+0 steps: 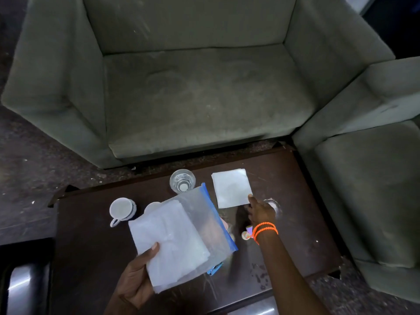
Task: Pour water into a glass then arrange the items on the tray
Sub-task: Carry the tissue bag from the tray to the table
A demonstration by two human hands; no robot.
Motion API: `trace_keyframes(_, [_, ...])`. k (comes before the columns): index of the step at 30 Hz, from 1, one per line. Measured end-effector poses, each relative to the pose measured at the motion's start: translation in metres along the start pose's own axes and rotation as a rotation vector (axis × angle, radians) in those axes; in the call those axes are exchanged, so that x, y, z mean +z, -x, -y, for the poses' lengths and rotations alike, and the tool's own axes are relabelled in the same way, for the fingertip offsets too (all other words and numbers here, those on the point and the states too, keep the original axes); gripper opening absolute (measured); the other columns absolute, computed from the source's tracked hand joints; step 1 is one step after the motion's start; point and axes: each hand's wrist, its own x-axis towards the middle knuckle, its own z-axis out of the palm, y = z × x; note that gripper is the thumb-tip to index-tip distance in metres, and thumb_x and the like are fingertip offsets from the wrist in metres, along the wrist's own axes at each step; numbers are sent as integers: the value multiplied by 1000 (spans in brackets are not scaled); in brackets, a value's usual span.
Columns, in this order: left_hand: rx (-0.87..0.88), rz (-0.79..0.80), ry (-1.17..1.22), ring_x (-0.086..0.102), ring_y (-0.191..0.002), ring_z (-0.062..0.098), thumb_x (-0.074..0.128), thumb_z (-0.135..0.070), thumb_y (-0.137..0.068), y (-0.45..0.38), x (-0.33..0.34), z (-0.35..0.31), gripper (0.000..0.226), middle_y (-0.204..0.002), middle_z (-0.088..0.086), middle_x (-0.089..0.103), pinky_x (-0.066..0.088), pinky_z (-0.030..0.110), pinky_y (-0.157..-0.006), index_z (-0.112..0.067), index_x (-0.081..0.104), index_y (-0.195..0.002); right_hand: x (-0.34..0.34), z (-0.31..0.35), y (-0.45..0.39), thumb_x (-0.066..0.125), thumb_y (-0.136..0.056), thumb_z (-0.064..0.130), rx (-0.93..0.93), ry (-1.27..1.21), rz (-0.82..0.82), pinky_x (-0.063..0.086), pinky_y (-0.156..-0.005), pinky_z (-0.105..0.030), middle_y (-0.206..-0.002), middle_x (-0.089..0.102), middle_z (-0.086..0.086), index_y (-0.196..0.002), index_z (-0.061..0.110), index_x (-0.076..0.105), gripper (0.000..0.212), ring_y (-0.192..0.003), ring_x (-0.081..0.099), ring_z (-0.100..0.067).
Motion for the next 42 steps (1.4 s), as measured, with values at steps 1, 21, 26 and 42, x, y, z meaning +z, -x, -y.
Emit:
trace_keyframes(1, [-8,-1,-3,67,-121,41,63,-15,-91,-3,5,8,50,-139,23,63,59,59,-86,-2,59,-140,-10,0,6,73,-91,29,-21,-14,-9,49,-69,-38,-95,72,-23,-76,7,66,28,-73,66,-32])
trace_keyframes(21, [38,-77,-700,74,-108,34,83,-11,-82,-131,140,188,43,-119,12,77,59,56,-96,-14,70,-122,-222,-10,-33,83,-74,-6,-244,223,180,41,-71,-38,-79,61,-13,-92,-12,68,24,-75,51,-23])
trace_keyframes(26, [150,-239,-1222,73,-92,20,79,-27,-86,-148,140,209,30,-111,8,77,63,41,-85,-13,74,-112,-231,-18,-50,85,-73,12,-291,522,21,36,-56,-29,-65,51,-4,-76,0,67,22,-63,43,-14])
trace_keyframes(42, [368,-315,-1426,73,-98,15,73,-17,-81,-105,128,160,21,-100,1,81,50,22,-89,-17,80,-101,-161,-25,-18,85,-72,20,-532,766,-330,47,-97,-59,-128,64,-21,-127,9,62,61,-119,58,-44])
